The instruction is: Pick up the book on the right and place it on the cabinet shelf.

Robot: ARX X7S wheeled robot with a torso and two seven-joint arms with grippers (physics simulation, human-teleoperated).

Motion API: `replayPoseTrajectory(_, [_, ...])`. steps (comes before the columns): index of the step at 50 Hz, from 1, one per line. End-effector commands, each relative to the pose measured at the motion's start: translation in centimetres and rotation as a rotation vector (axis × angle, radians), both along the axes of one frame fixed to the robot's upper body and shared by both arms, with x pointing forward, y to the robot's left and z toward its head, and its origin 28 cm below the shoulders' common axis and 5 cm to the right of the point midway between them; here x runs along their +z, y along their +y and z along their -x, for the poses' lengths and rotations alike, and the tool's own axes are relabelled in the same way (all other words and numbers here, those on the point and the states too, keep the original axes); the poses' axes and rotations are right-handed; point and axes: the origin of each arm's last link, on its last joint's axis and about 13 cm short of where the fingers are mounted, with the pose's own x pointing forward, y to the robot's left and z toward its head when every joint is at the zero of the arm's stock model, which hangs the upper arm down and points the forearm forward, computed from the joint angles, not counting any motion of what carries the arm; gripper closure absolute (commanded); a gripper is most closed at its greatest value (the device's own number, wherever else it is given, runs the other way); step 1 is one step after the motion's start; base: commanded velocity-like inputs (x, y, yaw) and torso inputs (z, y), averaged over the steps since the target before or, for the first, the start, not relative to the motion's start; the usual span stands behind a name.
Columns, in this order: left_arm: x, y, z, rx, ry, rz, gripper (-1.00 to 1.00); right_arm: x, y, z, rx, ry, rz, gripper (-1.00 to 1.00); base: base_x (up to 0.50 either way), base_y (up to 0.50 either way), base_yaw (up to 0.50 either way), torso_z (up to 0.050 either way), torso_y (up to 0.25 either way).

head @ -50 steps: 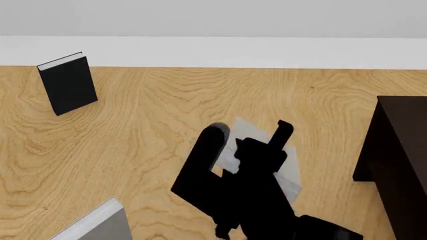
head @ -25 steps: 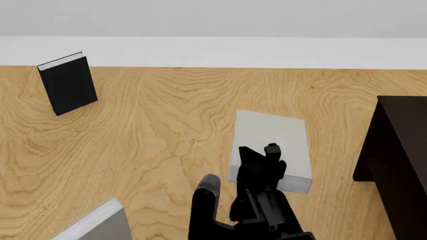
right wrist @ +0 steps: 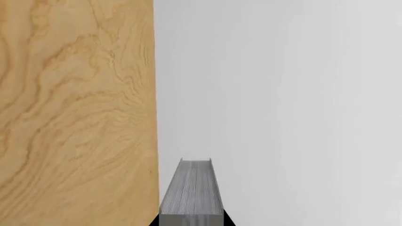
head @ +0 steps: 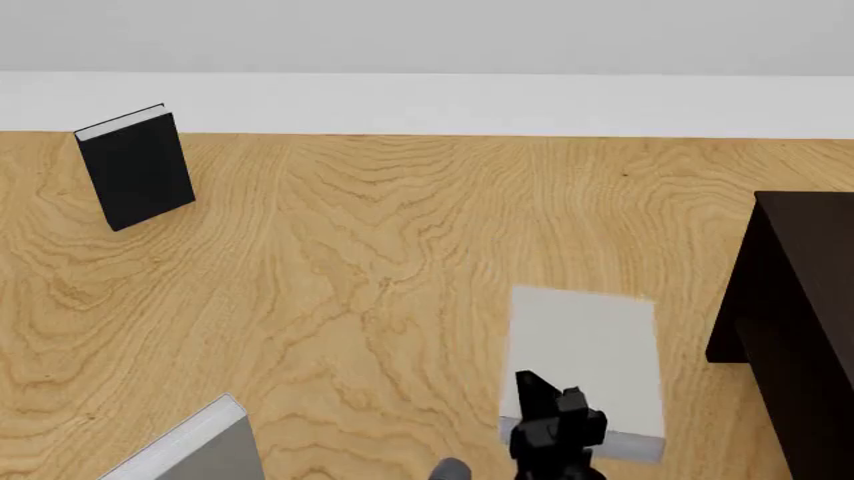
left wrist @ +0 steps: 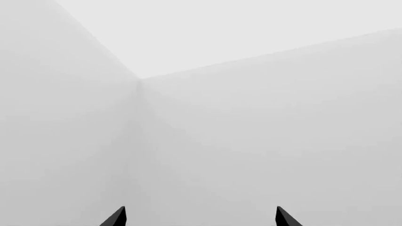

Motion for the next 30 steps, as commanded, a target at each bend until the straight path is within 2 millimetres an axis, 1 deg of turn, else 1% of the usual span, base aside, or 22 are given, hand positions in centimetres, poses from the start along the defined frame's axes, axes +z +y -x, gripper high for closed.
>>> replayPoseTrajectory(1, [0.0,0.0,0.0,-0.001,-0.004,0.001,-1.00,0.2,-1.1,0.5,-0.046,-0.132,0.037,1.00,0.00,0.00,0.00,0.000,0.000])
replayPoseTrajectory(13, [0.1,0.0,0.1,-0.011,-0.007,0.002,-1.00,-0.1,-2.5,0.7,-0.118,-0.171,0.044,1.00,0.00,0.00,0.00,0.000,0.002])
replayPoseTrajectory(30, [0.0,-0.1,0.1,-0.011,-0.006,-0.002,-1.00,-1.4,-4.6,-0.2,-0.183,-0.184,0.087,1.00,0.00,0.00,0.00,0.000,0.001])
